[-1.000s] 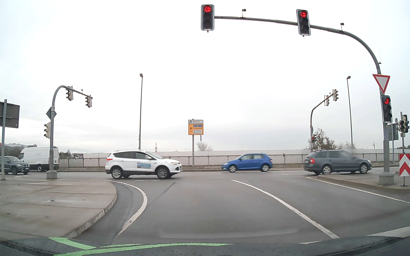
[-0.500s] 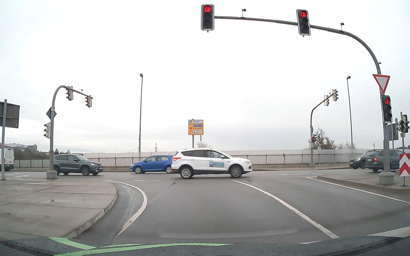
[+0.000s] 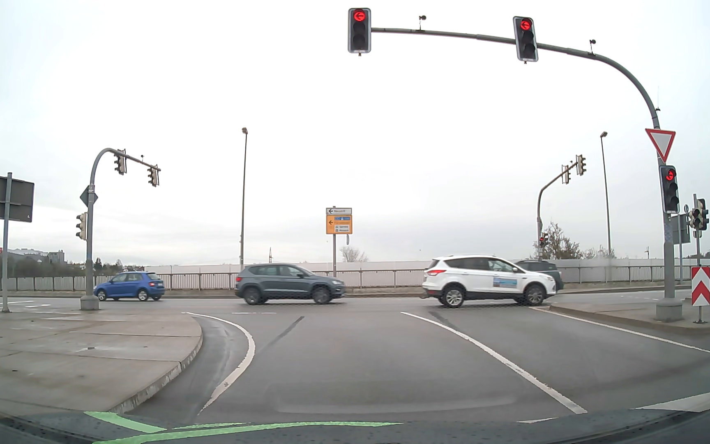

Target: Follow the waypoints while adhering to traffic rules and regulations

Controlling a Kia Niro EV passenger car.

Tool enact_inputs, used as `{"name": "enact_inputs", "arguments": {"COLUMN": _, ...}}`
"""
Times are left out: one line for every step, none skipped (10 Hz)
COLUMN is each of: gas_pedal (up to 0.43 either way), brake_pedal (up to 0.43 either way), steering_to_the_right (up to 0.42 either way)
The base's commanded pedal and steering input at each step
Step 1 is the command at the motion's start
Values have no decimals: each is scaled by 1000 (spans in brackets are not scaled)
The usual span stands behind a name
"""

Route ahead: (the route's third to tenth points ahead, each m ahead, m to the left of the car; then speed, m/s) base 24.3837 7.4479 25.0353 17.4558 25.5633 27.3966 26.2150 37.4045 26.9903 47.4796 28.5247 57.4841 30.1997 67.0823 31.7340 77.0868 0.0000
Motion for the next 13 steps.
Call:
{"name": "enact_inputs", "arguments": {"gas_pedal": 0, "brake_pedal": 390, "steering_to_the_right": -13}}
{"name": "enact_inputs", "arguments": {"gas_pedal": 0, "brake_pedal": 390, "steering_to_the_right": -14}}
{"name": "enact_inputs", "arguments": {"gas_pedal": 0, "brake_pedal": 390, "steering_to_the_right": -14}}
{"name": "enact_inputs", "arguments": {"gas_pedal": 0, "brake_pedal": 390, "steering_to_the_right": -14}}
{"name": "enact_inputs", "arguments": {"gas_pedal": 0, "brake_pedal": 390, "steering_to_the_right": -14}}
{"name": "enact_inputs", "arguments": {"gas_pedal": 0, "brake_pedal": 390, "steering_to_the_right": -13}}
{"name": "enact_inputs", "arguments": {"gas_pedal": 0, "brake_pedal": 390, "steering_to_the_right": -14}}
{"name": "enact_inputs", "arguments": {"gas_pedal": 0, "brake_pedal": 390, "steering_to_the_right": -14}}
{"name": "enact_inputs", "arguments": {"gas_pedal": 0, "brake_pedal": 390, "steering_to_the_right": -14}}
{"name": "enact_inputs", "arguments": {"gas_pedal": 0, "brake_pedal": 390, "steering_to_the_right": -13}}
{"name": "enact_inputs", "arguments": {"gas_pedal": 0, "brake_pedal": 390, "steering_to_the_right": -14}}
{"name": "enact_inputs", "arguments": {"gas_pedal": 0, "brake_pedal": 390, "steering_to_the_right": -14}}
{"name": "enact_inputs", "arguments": {"gas_pedal": 0, "brake_pedal": 390, "steering_to_the_right": -13}}
